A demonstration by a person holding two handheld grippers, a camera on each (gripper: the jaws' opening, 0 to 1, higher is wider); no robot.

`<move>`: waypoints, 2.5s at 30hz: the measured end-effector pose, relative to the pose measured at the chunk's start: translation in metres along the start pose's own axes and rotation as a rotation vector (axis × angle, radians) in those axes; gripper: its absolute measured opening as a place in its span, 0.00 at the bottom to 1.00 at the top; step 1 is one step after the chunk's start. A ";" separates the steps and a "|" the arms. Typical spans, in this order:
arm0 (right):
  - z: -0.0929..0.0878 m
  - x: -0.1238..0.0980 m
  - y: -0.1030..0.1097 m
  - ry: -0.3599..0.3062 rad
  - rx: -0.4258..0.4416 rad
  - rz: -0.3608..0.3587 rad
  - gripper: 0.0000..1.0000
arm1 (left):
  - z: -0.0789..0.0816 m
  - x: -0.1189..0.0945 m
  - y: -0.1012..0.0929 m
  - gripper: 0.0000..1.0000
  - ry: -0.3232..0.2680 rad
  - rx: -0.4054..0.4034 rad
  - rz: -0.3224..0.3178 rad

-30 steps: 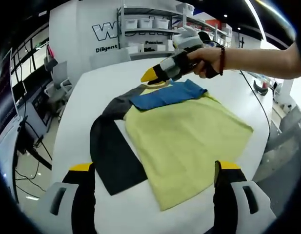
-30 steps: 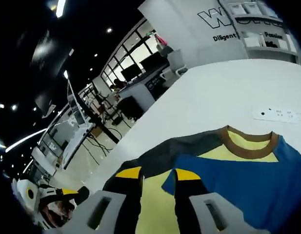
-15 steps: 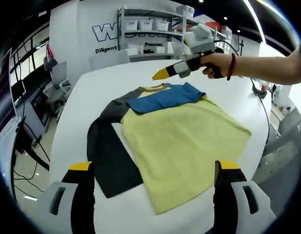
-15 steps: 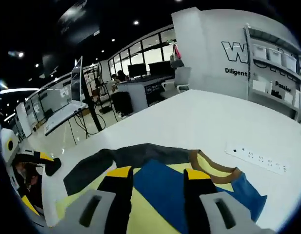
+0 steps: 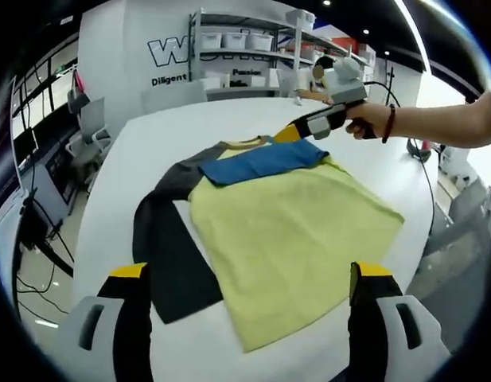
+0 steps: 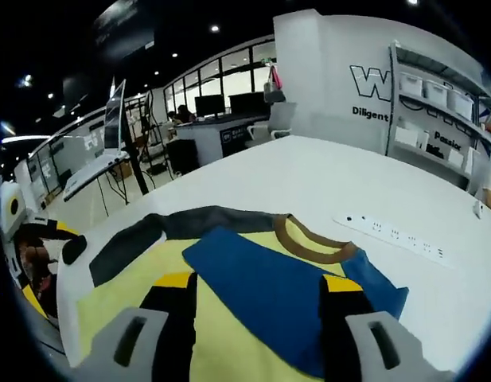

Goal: Fold the garment on the visible template until the final outline fits inside the template.

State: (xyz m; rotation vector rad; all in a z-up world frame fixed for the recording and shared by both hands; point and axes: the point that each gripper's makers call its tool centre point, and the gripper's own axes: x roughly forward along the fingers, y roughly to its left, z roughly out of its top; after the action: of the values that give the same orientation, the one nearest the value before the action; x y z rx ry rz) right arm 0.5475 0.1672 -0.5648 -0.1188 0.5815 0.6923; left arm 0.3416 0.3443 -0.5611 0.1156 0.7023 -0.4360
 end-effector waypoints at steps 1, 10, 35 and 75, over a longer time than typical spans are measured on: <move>-0.001 -0.003 -0.003 -0.007 0.008 -0.009 0.66 | 0.001 0.000 0.000 0.99 -0.002 -0.001 0.000; -0.013 -0.024 -0.019 -0.016 -0.057 -0.046 0.71 | 0.001 0.000 -0.001 0.99 -0.001 0.005 0.010; -0.080 -0.063 -0.068 0.096 -0.313 -0.166 0.43 | 0.000 -0.005 -0.003 0.99 -0.011 -0.002 0.023; -0.124 -0.073 -0.102 0.097 -0.044 -0.348 0.00 | 0.008 -0.005 -0.001 0.99 -0.033 -0.010 0.025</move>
State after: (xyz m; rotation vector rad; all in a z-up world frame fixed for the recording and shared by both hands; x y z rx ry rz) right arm 0.5089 0.0112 -0.6374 -0.2884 0.6198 0.3624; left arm 0.3427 0.3429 -0.5520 0.1071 0.6704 -0.4095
